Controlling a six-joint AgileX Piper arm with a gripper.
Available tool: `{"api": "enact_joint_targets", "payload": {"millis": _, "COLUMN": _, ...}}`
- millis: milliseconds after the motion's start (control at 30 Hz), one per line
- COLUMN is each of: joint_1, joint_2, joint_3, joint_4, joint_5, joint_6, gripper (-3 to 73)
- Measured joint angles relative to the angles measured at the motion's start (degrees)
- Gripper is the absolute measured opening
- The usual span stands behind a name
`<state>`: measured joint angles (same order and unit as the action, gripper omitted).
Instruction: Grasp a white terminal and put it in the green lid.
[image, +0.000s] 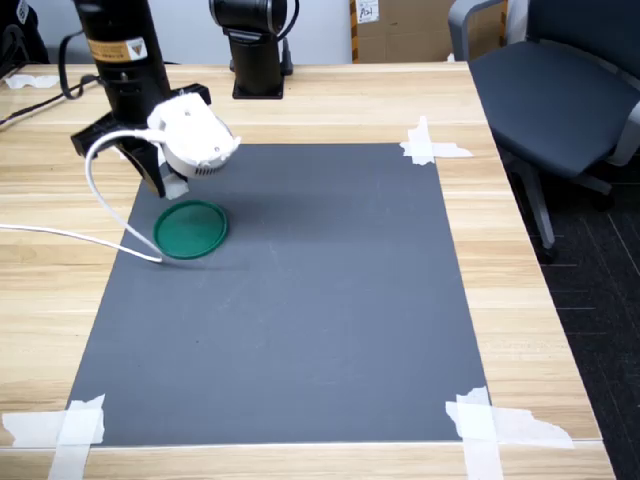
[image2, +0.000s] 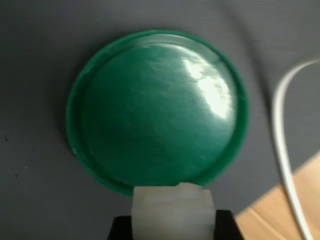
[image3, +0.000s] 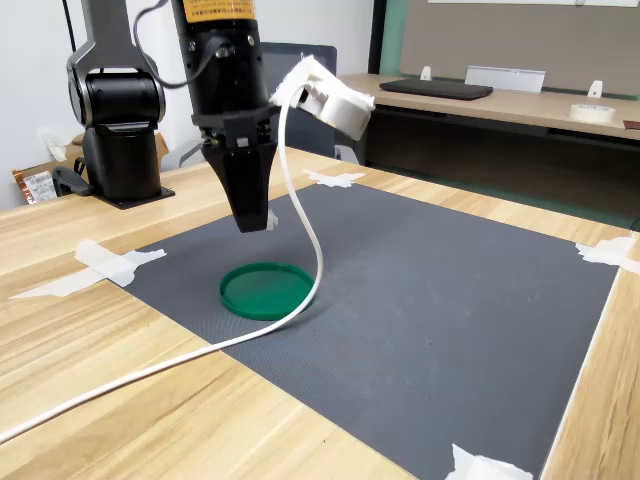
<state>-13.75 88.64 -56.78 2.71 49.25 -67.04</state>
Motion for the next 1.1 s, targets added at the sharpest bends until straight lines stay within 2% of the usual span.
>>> {"api": "enact_joint_targets", "payload": {"millis": 267, "joint_1": 0.00, "joint_2": 3.93, "joint_3": 0.00, "joint_4": 0.47, "joint_5": -0.42, "joint_6": -0.26, "gripper": 25.3}}
{"api": "enact_joint_targets", "payload": {"millis": 567, "joint_1": 0.00, "joint_2": 5.68, "joint_3": 0.00, "joint_4": -1.08, "joint_5": -2.21, "joint_6": -0.30, "gripper": 25.7}}
{"api": "enact_joint_targets", "payload": {"millis": 667, "joint_1": 0.00, "joint_2": 6.43, "joint_3": 0.00, "joint_4": -1.08, "joint_5": -2.66, "joint_6": -0.36, "gripper": 30.9}}
{"api": "enact_joint_targets", "payload": {"millis": 800, "joint_1": 0.00, "joint_2": 6.60, "joint_3": 0.00, "joint_4": -0.52, "joint_5": -3.65, "joint_6": -0.36, "gripper": 45.7}}
{"api": "enact_joint_targets", "payload": {"millis": 867, "joint_1": 0.00, "joint_2": 6.60, "joint_3": 0.00, "joint_4": 0.14, "joint_5": -4.37, "joint_6": -0.36, "gripper": 50.7}}
{"api": "enact_joint_targets", "payload": {"millis": 967, "joint_1": 0.00, "joint_2": 6.54, "joint_3": 0.00, "joint_4": 0.87, "joint_5": -4.49, "joint_6": -0.36, "gripper": 54.0}}
{"api": "enact_joint_targets", "payload": {"millis": 1100, "joint_1": -0.11, "joint_2": 3.81, "joint_3": 0.00, "joint_4": 2.82, "joint_5": -6.49, "joint_6": 0.70, "gripper": 53.2}}
